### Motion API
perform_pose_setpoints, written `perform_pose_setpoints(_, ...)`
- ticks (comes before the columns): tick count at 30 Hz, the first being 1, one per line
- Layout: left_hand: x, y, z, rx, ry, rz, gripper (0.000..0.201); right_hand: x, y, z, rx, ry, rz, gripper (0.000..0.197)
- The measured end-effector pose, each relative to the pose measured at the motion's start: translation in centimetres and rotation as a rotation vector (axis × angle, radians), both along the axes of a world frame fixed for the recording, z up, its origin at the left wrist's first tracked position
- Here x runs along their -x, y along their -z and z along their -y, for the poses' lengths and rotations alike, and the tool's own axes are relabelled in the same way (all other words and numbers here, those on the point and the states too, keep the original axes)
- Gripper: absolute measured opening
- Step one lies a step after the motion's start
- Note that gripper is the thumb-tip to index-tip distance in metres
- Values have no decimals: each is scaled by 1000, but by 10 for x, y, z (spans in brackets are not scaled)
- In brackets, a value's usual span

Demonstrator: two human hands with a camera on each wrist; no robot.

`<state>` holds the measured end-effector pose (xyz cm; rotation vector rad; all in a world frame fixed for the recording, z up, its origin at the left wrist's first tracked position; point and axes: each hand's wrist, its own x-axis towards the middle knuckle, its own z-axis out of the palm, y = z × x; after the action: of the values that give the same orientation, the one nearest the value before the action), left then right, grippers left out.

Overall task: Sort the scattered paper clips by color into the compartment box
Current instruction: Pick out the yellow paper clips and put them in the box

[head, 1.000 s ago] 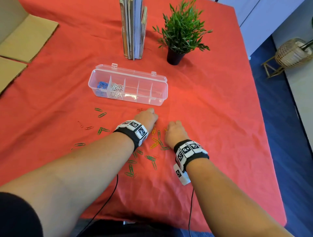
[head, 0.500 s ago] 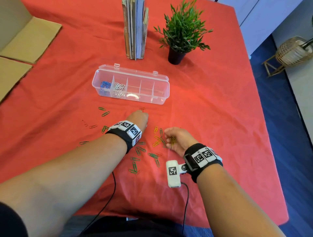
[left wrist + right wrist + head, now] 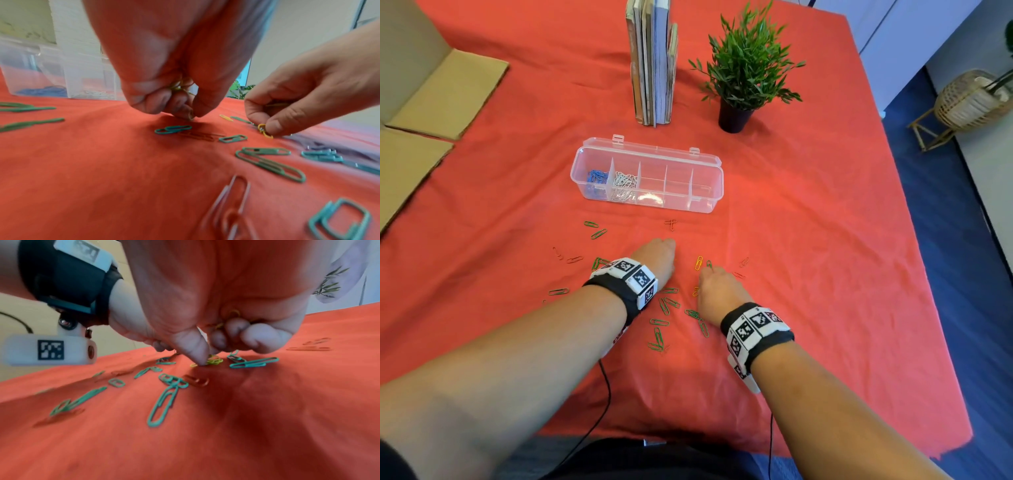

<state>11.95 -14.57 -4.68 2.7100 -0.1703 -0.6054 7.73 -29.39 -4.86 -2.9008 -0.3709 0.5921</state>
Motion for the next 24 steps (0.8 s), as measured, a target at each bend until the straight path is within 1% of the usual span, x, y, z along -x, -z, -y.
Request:
perform_pose_setpoints(1, 0, -3, 1, 60, -24, 2, 22, -2, -5, 0, -23, 5, -27, 28)
perform_pose_setpoints(2, 0, -6, 2, 121, -50, 0, 24, -7, -9, 2, -81, 52, -70, 24)
perform_pose_setpoints(3, -1, -11, 5, 173, -75, -14, 24, -11, -12, 5, -178, 174, -124, 18)
perform_pose_setpoints(4, -3, -16, 7, 216, -96, -39, 24, -16, -14, 10, -327, 347, -188, 12)
perform_pose_setpoints(5, -5, -21, 11, 249, -124, -69, 26, -20, -16, 15, -517, 528, -241, 12)
perform_pose_setpoints(7, -10, -29, 18, 299, -189, -143, 28, -21, -18, 28, -926, 877, -335, 16)
perform_pose_setpoints(8, -13, -31, 22, 321, -205, -172, 27, -22, -21, 34, -1103, 1009, -402, 19)
perform_pose_setpoints(9, -15, -31, 25, 341, -205, -205, 27, -21, -24, 40, -1231, 1087, -481, 22)
perform_pose_setpoints(10, -16, -31, 28, 351, -195, -233, 27, -20, -26, 45, -1327, 1111, -562, 24)
perform_pose_setpoints(12, -17, -28, 33, 340, -161, -240, 30, -18, -28, 51, -1414, 1120, -678, 22)
perform_pose_setpoints(13, -17, -25, 35, 321, -146, -226, 29, -17, -27, 52, -1413, 1137, -695, 20)
perform_pose_setpoints(14, -16, -23, 37, 281, -128, -211, 28, -17, -25, 52, -1370, 1141, -677, 18)
perform_pose_setpoints(15, -16, -20, 38, 215, -102, -187, 28, -17, -20, 52, -1264, 1115, -613, 15)
perform_pose_setpoints(16, -14, -17, 40, 136, -72, -161, 28, -18, -17, 52, -1094, 1039, -524, 13)
perform_pose_setpoints(17, -12, -15, 41, 75, -44, -117, 28, -19, -12, 52, -859, 910, -427, 12)
perform_pose_setpoints(19, -10, -11, 43, 8, 15, -49, 25, -17, -8, 49, -379, 580, -238, 5)
perform_pose_setpoints(20, -8, -12, 44, -22, 48, -37, 22, -15, -5, 45, -218, 460, -157, 11)
perform_pose_setpoints(21, -9, -11, 47, -50, 74, -35, 20, -12, -3, 41, -122, 379, -93, 21)
perform_pose_setpoints(22, -9, -12, 48, -69, 80, -48, 20, -8, -2, 36, -82, 338, -60, 31)
perform_pose_setpoints(24, -9, -11, 48, -63, 68, -95, 24, -3, -3, 29, -42, 306, -33, 40)
